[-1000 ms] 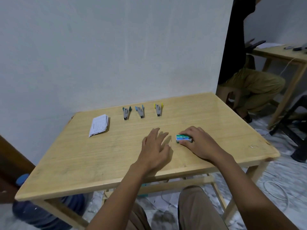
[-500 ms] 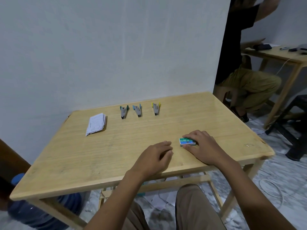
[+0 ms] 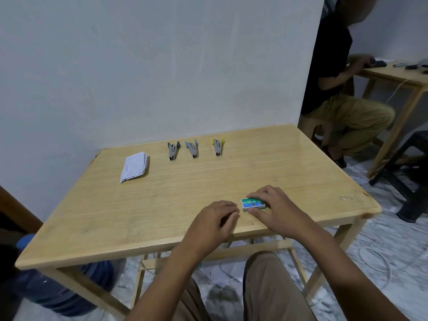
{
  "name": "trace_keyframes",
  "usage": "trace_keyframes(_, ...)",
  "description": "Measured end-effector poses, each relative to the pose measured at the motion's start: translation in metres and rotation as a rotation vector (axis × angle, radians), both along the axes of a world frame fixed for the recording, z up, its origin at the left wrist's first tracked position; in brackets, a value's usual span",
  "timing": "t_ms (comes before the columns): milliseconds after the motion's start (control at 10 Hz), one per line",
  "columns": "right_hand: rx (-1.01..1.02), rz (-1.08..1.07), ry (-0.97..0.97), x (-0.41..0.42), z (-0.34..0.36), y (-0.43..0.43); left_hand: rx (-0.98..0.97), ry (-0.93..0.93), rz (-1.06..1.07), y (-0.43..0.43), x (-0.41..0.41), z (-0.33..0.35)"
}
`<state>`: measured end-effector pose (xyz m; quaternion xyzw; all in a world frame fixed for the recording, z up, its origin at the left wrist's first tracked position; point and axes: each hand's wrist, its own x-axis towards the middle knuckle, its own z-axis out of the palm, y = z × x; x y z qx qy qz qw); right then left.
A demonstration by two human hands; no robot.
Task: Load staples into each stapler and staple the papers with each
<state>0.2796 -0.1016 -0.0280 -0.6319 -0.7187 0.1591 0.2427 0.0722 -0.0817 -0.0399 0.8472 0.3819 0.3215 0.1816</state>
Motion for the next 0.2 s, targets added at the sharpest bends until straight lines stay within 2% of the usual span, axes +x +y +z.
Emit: trace_keyframes(200,0.012,-0.039,0.003,-0.005,0.009,0.0,-0.066,-0.094,-0.023,-0.003,-0.009,0.005)
